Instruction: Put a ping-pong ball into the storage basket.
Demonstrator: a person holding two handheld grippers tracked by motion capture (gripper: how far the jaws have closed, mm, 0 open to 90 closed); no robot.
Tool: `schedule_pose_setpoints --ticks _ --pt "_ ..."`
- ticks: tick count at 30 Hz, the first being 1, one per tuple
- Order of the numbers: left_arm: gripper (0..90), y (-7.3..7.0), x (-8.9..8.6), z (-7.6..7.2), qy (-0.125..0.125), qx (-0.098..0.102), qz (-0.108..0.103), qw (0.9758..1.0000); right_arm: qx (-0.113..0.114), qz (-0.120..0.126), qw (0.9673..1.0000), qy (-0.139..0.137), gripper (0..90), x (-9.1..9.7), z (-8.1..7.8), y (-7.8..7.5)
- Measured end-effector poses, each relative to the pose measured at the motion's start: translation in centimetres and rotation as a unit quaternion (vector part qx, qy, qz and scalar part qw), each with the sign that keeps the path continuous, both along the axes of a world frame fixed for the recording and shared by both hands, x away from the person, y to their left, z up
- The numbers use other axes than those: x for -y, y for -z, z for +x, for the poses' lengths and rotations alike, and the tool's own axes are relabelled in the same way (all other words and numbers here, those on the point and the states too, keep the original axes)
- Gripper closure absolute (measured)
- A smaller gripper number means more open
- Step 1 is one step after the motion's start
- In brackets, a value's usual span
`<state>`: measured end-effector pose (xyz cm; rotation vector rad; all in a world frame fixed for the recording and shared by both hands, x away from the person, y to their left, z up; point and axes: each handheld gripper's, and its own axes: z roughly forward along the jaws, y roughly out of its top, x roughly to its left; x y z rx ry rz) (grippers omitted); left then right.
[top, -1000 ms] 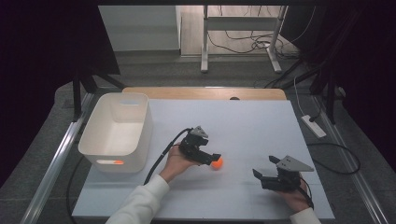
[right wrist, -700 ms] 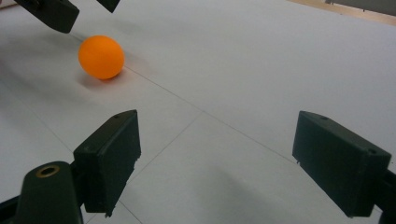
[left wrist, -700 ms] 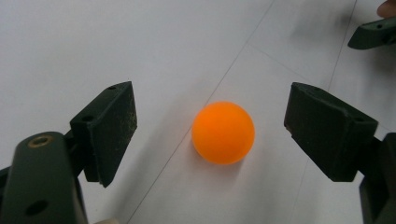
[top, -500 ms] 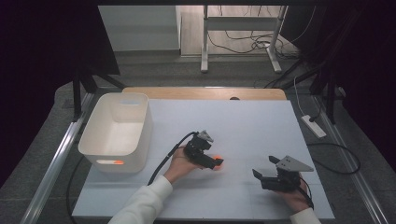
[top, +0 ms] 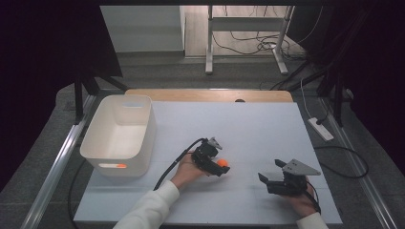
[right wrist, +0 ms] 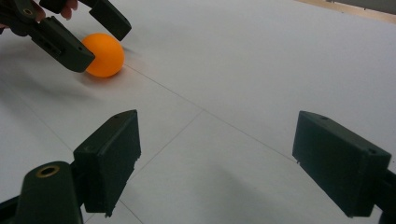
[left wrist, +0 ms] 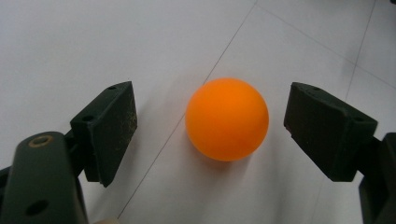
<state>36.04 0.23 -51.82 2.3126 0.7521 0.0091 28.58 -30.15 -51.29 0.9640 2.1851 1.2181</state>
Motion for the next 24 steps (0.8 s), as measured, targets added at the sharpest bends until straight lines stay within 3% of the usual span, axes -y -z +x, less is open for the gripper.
schedule_pose_setpoints --ticks 11,13,18,24 --pt "21.1 0.46 0.48 0.03 -0.002 -0.001 0.016 0.9999 -0.001 -0.001 1.0000 0.002 15.3 -0.02 0.03 0.04" --pt "26.3 0.37 0.51 -0.06 0.000 0.003 0.016 0.9999 0.000 -0.001 1.0000 0.003 15.3 0.00 0.03 0.03" --pt "49.2 0.24 0.63 -0.26 0.008 0.001 0.009 0.9999 0.000 -0.001 1.0000 0.004 15.3 0.00 0.04 0.03" --pt "50.1 -0.03 0.51 -0.32 0.005 0.003 0.014 0.9999 0.000 -0.001 1.0000 0.003 15.4 0.01 0.03 0.03"
